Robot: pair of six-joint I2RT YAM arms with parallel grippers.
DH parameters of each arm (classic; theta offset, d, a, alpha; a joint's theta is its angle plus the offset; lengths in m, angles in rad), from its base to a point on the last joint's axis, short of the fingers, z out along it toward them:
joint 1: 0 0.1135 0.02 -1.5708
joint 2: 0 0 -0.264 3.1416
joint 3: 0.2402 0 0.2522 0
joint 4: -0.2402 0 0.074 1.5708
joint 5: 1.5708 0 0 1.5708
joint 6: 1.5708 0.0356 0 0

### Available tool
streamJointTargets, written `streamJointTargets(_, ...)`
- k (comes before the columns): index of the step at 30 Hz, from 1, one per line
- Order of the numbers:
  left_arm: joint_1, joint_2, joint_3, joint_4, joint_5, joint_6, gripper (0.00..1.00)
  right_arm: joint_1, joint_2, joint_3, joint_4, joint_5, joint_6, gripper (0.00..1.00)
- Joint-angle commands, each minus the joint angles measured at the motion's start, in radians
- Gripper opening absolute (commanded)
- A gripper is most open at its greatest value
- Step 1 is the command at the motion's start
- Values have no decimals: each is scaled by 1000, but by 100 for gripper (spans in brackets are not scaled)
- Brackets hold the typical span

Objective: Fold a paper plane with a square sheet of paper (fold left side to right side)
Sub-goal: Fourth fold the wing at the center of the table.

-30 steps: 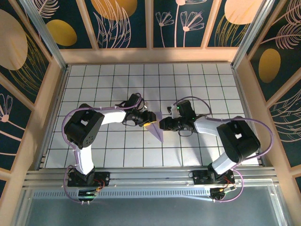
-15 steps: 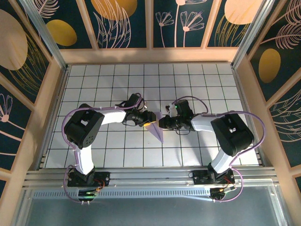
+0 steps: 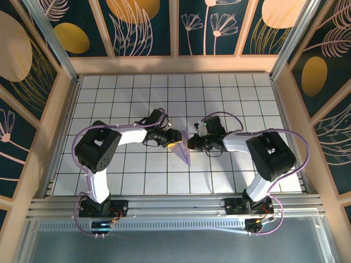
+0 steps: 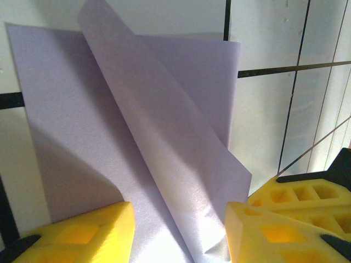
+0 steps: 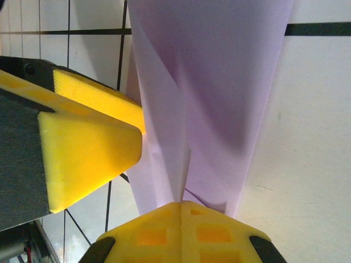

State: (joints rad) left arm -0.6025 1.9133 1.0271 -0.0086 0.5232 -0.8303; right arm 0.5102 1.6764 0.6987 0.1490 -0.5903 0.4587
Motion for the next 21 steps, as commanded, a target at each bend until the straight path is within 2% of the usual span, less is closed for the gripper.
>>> streamJointTargets(1,6,22,-21,-79,-73,22,48,-6,16,22,-39,34,-21,0)
streamJointTargets(21,6,21,-24,-79,-72,22,48,-7,43,31,-51,61,-31,0)
